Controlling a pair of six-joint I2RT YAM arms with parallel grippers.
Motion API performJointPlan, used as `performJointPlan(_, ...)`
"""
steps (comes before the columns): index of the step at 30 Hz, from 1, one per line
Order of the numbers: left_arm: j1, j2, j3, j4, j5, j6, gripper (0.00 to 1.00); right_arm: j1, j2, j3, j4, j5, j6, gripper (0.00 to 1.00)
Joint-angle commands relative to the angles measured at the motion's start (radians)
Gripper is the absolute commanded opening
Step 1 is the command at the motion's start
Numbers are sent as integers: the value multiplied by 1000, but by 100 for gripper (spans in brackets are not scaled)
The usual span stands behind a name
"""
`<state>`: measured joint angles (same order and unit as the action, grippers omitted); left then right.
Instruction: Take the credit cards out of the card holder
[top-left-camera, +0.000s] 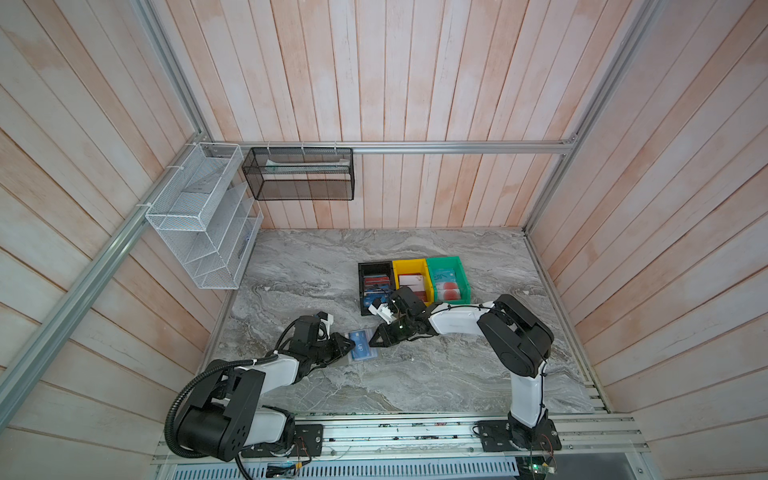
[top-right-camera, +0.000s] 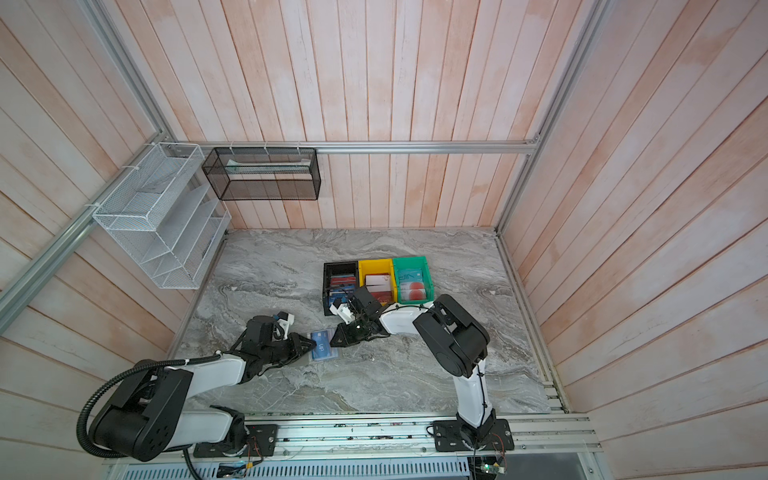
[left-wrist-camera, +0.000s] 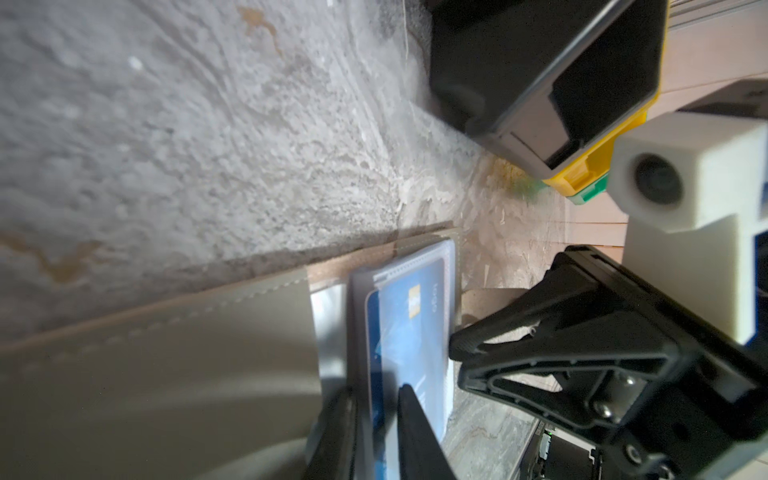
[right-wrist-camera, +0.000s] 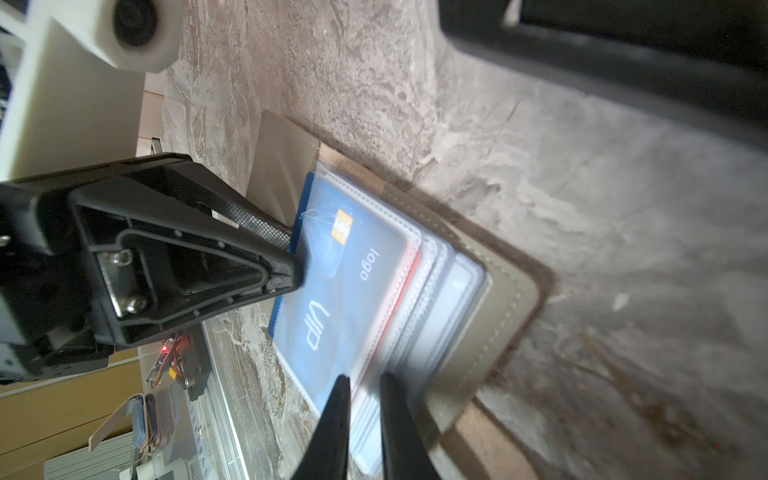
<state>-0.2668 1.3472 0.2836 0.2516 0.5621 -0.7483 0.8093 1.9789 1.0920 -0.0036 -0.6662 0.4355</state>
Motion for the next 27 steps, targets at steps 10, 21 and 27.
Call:
performJointPlan(10,33,-13,-38,-46,7,25,22,2,27,-24,-13,22,2,18)
performJointPlan(21,32,36,-27,14,32,17,19,1,30,-32,-10,19,3,18)
performJointPlan(27,32,41,-30,20,33,18,17,0,30,-36,-5,19,4,18)
